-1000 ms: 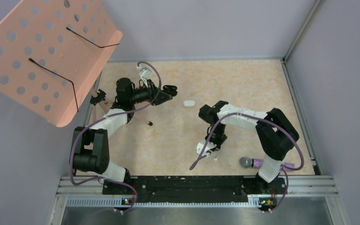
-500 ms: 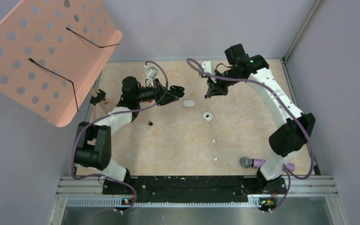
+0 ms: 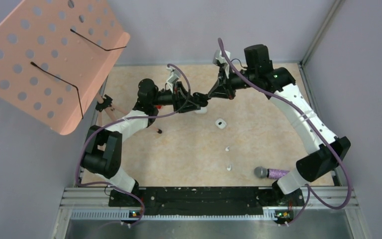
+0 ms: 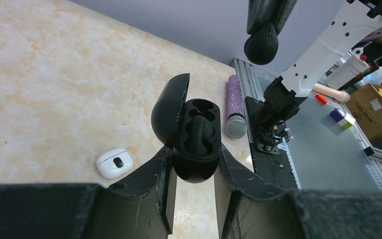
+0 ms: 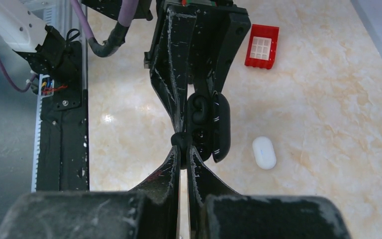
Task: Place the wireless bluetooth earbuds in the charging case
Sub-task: Place the earbud in the charging case, then close the charging case, then place the charging case at the center of the board.
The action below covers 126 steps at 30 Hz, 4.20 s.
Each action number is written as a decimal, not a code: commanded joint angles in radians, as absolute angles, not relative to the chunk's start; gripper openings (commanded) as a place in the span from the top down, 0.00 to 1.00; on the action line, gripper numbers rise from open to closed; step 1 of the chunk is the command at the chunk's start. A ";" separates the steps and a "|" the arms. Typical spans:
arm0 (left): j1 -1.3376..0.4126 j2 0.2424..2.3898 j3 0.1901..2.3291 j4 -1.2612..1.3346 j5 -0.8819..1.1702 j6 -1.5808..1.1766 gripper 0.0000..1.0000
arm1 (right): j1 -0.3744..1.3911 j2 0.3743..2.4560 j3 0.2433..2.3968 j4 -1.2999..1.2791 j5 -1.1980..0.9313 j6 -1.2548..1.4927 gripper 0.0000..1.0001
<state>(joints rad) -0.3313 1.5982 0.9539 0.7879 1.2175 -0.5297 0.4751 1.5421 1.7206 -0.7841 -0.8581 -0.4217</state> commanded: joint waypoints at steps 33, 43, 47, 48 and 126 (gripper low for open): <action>-0.362 1.562 0.997 0.825 1.262 -0.493 1.00 | 0.566 1.555 1.639 -0.739 -0.705 -0.460 1.00; -0.362 1.562 0.995 0.830 1.256 -0.493 1.00 | 0.573 1.576 1.633 -0.731 -0.706 -0.441 0.94; -0.361 1.559 0.994 0.793 1.243 -0.468 1.00 | 0.573 1.537 1.656 -0.768 -0.715 -0.463 0.78; -0.361 1.559 0.994 0.776 1.240 -0.459 1.00 | 0.574 1.514 1.664 -0.780 -0.716 -0.469 0.76; -0.432 1.903 1.103 0.019 0.501 -0.387 0.47 | 0.399 1.259 1.135 -0.576 -0.297 -0.340 0.19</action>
